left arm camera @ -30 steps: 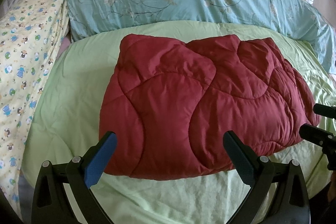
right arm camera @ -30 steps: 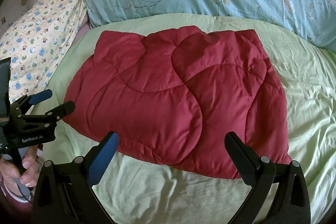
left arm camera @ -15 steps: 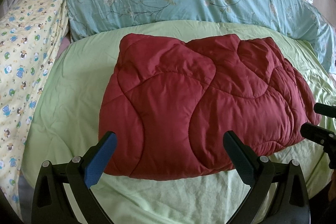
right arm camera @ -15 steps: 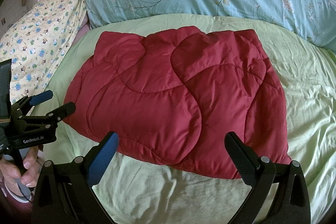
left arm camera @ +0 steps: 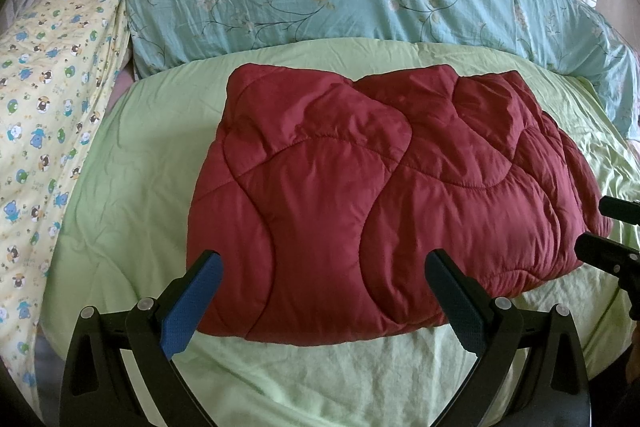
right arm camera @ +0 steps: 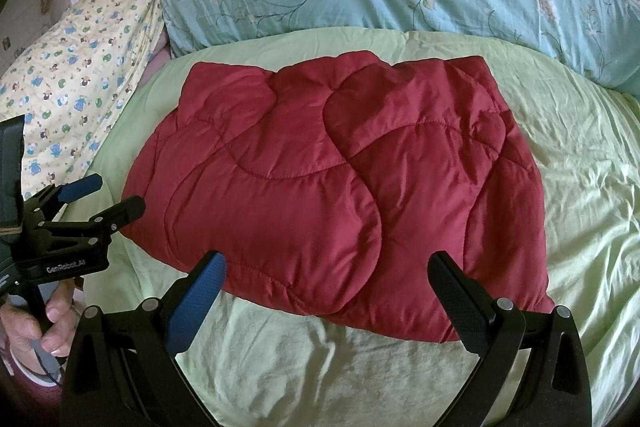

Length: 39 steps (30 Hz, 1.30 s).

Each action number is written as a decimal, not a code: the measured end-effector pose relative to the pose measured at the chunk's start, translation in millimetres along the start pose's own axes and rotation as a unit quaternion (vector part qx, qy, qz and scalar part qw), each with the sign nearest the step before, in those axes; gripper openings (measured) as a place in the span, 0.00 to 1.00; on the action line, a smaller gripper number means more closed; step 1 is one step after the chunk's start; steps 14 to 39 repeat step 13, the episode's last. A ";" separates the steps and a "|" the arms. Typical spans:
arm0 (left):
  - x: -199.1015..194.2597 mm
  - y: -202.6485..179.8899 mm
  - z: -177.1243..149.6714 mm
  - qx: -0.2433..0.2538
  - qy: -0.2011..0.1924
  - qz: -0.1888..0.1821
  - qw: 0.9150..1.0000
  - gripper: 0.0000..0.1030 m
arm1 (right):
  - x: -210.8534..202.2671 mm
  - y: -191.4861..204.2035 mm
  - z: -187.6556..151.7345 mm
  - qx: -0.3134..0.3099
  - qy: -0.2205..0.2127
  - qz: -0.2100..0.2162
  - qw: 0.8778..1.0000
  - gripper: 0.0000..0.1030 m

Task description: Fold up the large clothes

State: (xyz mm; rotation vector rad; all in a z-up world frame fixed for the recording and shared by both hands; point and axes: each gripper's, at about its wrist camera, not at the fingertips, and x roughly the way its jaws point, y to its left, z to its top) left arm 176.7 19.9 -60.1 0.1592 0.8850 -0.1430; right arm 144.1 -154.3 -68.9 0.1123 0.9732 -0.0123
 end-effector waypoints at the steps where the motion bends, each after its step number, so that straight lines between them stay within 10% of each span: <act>1: 0.3 -0.1 0.1 0.001 0.000 0.000 1.000 0.99 | -0.5 -0.4 0.3 0.000 0.000 0.000 1.000 0.99; 39: 4.8 -2.2 3.1 0.001 0.001 -0.008 1.000 0.99 | -0.3 -1.4 0.9 0.002 -0.002 0.001 1.000 0.99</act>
